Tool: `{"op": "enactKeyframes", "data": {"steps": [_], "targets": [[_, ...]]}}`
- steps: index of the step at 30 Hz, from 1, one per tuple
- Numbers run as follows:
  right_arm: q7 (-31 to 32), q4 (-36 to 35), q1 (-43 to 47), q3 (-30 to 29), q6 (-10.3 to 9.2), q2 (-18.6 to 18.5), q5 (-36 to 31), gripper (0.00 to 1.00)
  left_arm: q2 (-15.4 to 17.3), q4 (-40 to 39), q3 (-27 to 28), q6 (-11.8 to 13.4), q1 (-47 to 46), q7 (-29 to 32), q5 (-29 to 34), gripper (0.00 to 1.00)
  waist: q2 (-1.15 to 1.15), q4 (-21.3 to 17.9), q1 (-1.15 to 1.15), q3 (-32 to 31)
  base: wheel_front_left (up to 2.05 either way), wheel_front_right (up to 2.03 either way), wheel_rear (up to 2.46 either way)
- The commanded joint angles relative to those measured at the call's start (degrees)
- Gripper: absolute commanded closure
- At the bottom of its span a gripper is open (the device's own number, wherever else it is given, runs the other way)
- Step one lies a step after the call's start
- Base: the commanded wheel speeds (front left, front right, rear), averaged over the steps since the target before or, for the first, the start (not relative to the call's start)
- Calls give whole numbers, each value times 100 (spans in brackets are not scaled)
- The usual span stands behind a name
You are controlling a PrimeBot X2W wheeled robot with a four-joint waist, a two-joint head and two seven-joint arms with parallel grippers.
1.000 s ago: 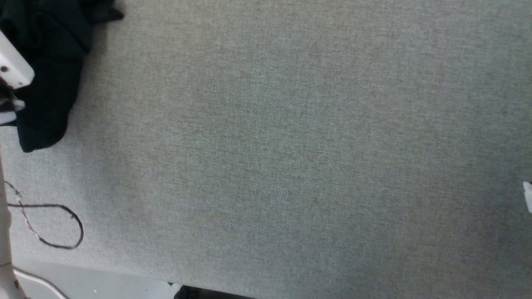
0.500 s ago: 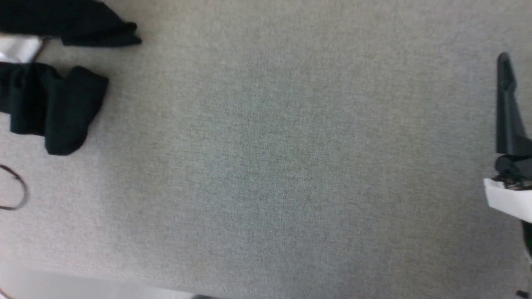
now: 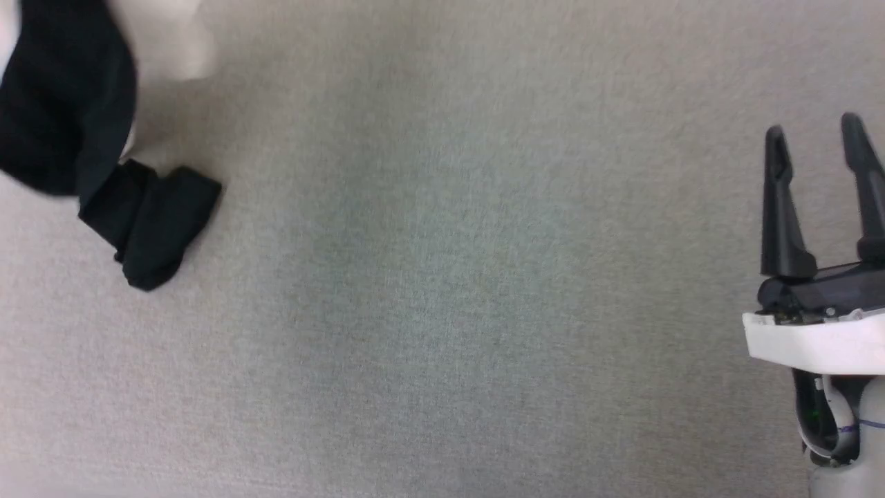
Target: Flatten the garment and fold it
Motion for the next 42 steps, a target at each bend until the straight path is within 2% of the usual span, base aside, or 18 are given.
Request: {"op": "enactKeyframes", "data": {"steps": [1,4,5,11,19,22,25,31,35,38,42], "targets": [[-42,42,62,2,-11,44,-39,0,-123,-16,-108,-76,-224,-60,58,100,0,-132,1,-459,0,0,0],[-114,155,156,-96,-11,150,-62,0,-541,83,-399,-148,-793,-133,-9,100,0,-190,1,-719,0,0,0],[-114,155,156,-96,-11,150,-62,0,-541,83,-399,-148,-793,-133,-9,100,0,-190,1,-719,0,0,0],[-195,260,257,-267,-11,261,-78,0,-1361,302,-750,-62,-1388,-245,-182,100,0,-333,1,-1011,0,0,0],[-246,283,336,-498,-11,314,-105,0,-2401,705,-1110,-10,-1758,-385,-530,100,0,-646,1,-1159,0,0,0],[-263,252,382,-665,-11,321,-100,0,-2679,803,-1253,-26,-1641,-412,-684,100,0,-744,1,-1157,0,0,0],[-274,183,396,-839,-11,324,-73,0,-2802,855,-1508,-92,-1287,-451,-737,100,0,-830,1,-1110,0,0,0],[-257,54,370,-1011,-11,326,-59,0,-2982,696,-1936,-3,71,-831,-1145,100,0,-962,1,-993,0,0,0],[-236,47,350,-980,-11,326,-36,0,-3018,522,-2388,162,1244,-1278,-1542,100,0,-1032,1,-904,0,0,0],[-212,42,324,-937,-11,326,-19,0,-3022,477,-2964,320,1977,-1642,-1880,100,0,-1067,1,-819,0,0,0],[-186,16,256,-853,-11,326,2,0,-3023,912,-3728,570,2637,-2045,-1932,100,0,-1130,1,-677,0,0,0]]}}
